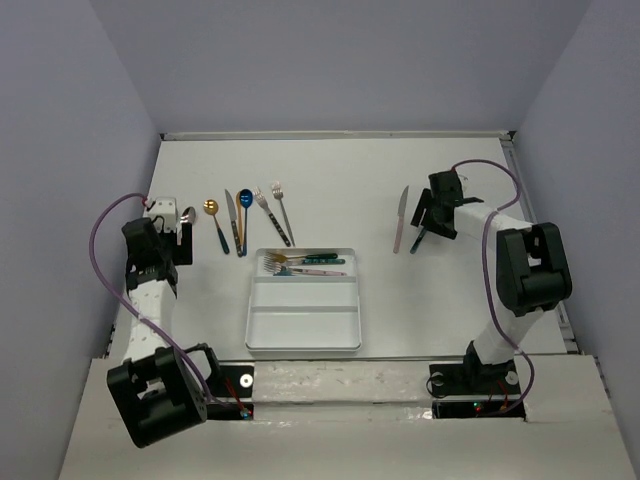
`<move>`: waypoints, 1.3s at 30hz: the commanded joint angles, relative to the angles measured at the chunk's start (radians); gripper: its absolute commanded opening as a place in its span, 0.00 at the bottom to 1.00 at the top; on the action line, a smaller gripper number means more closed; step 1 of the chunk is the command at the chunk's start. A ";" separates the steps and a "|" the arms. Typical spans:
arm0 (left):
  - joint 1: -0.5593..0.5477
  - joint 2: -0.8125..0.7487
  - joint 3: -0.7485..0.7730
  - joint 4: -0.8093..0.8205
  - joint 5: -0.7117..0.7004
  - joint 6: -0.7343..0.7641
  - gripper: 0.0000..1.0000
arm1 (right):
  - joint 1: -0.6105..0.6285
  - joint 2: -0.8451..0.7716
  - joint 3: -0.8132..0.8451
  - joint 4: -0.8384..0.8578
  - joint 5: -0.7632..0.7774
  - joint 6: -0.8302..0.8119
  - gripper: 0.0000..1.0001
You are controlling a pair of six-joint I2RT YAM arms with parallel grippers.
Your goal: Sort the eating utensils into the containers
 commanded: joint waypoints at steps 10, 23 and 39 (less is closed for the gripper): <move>0.041 -0.122 -0.105 0.131 -0.029 0.013 0.99 | -0.023 0.151 0.085 0.004 -0.076 -0.011 0.25; 0.042 -0.178 -0.113 0.119 0.029 0.013 0.99 | 0.084 -0.154 0.143 -0.011 0.148 -0.275 0.00; 0.041 -0.223 -0.131 0.123 0.043 0.021 0.99 | 1.062 -0.122 0.109 0.133 0.013 -1.108 0.00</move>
